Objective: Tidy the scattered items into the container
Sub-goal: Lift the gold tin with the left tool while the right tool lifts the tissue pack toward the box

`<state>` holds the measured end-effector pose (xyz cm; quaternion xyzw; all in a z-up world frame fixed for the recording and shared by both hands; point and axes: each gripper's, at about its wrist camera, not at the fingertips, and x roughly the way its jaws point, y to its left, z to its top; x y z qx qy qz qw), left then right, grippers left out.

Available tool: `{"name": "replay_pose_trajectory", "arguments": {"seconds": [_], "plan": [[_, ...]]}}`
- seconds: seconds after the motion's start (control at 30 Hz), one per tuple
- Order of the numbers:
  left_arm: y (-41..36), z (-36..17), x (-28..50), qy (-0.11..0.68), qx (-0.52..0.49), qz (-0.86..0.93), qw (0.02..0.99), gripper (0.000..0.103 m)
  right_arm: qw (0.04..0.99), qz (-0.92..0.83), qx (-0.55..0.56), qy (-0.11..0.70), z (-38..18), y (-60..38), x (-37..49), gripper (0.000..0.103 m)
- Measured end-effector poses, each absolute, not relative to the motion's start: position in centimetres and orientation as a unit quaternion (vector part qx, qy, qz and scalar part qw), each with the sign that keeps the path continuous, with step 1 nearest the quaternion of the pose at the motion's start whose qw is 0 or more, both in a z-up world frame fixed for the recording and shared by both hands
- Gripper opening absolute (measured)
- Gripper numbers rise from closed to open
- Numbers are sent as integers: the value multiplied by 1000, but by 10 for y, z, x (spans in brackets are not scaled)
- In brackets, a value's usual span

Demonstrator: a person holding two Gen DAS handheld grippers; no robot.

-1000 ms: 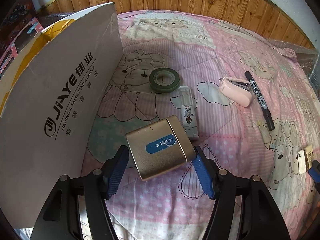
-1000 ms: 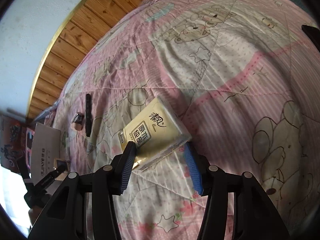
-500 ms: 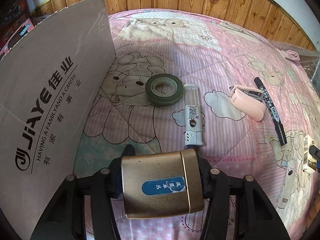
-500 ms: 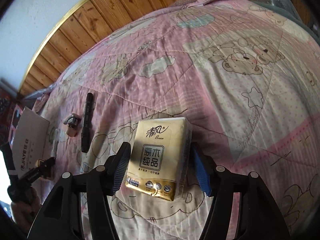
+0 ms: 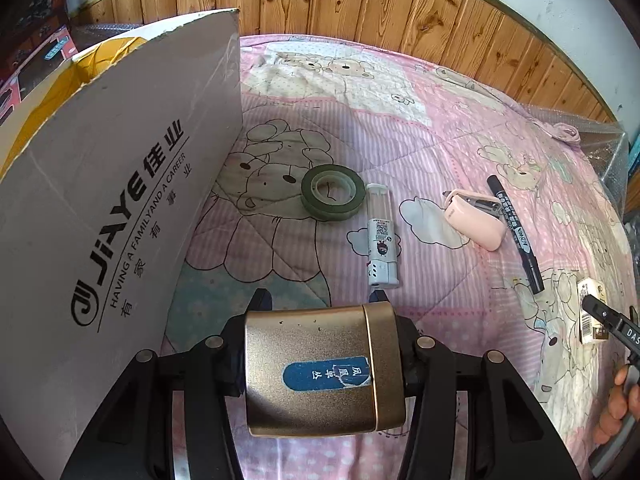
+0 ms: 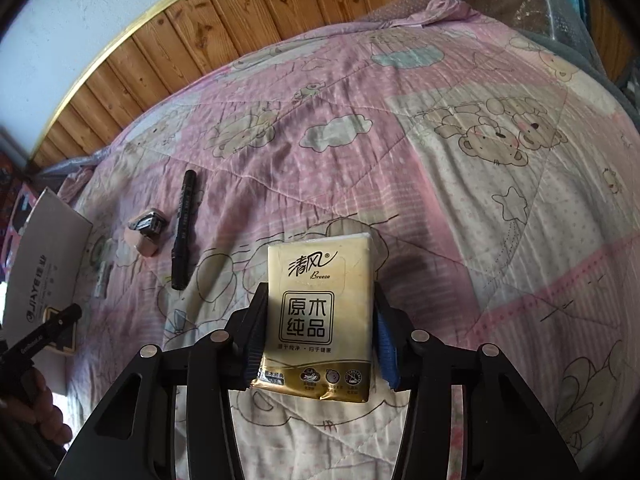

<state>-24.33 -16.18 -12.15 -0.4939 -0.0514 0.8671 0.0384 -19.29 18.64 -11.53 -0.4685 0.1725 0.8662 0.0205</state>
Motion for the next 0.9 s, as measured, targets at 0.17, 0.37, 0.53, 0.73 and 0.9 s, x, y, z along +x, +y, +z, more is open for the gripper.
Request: {"name": "replay_pose_trajectory", "arguments": {"seconds": [0.17, 0.37, 0.53, 0.73, 0.9], "plan": [[-159, -107, -223, -43, -485, 872, 44, 52, 11, 865, -467, 184, -107, 174, -174, 48], [-160, -91, -197, -19, -481, 875, 43, 52, 3, 865, -464, 189, -98, 158, -145, 48], [-164, -80, -165, -10, -481, 876, 38, 52, -4, 867, -464, 180, -92, 142, -120, 48], [-168, -62, -130, -9, -466, 883, 45, 52, -22, 871, -462, 164, -82, 115, -90, 48], [-174, -44, -102, -14, -449, 892, 51, 52, -40, 876, -457, 146, -72, 90, -68, 48]]}}
